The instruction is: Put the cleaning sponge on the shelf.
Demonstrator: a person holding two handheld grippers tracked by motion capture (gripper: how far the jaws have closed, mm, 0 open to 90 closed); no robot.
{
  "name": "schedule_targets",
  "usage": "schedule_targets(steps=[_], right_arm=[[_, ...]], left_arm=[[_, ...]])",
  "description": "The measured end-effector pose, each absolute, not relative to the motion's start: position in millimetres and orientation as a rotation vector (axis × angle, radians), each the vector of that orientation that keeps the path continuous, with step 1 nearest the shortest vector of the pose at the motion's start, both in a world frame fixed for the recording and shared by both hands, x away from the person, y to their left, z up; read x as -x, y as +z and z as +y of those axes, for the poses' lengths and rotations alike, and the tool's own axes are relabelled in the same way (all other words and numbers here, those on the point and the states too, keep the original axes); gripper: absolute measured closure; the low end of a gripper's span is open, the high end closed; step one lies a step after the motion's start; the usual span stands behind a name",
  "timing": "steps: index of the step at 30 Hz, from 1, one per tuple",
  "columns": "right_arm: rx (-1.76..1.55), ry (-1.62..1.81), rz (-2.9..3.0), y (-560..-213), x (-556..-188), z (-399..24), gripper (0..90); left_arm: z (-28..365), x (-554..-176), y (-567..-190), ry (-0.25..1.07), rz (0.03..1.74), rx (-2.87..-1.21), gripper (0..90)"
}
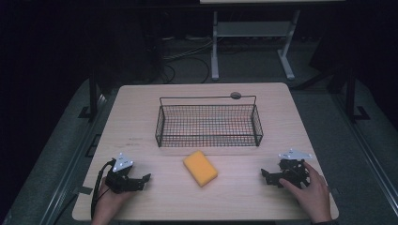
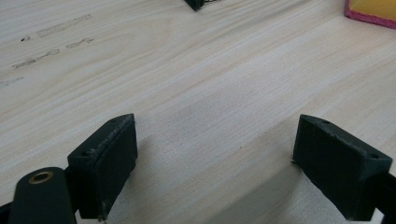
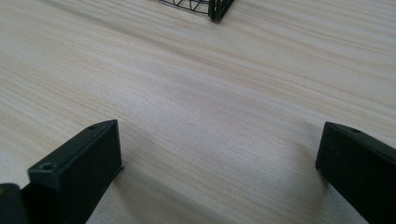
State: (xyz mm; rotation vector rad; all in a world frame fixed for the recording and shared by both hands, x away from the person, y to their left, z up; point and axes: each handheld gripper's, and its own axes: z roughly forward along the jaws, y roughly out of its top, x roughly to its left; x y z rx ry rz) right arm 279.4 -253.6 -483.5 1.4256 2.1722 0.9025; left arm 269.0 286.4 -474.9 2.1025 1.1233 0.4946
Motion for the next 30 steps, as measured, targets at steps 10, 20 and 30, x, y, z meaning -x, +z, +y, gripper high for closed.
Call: schedule_targets(steps=[10,20,30], right_arm=[[-1.423,0.905,2.172,-483.6,-279.5,-253.7,0.0],[-1.429,0.905,2.172,-483.5,-279.3,-253.4,0.0],[-1.429,0.905,2.171,-483.6,-279.3,-253.4,0.0]], left_arm=[[286.5,-269.1,-474.8,0.496,1.121,-2.104,12.7],[282.0,-266.9,-466.9,0.474,1.089,-2.133,21.8],[277.8,-267.5,-459.4,0.422,1.058,-2.145,37.3]])
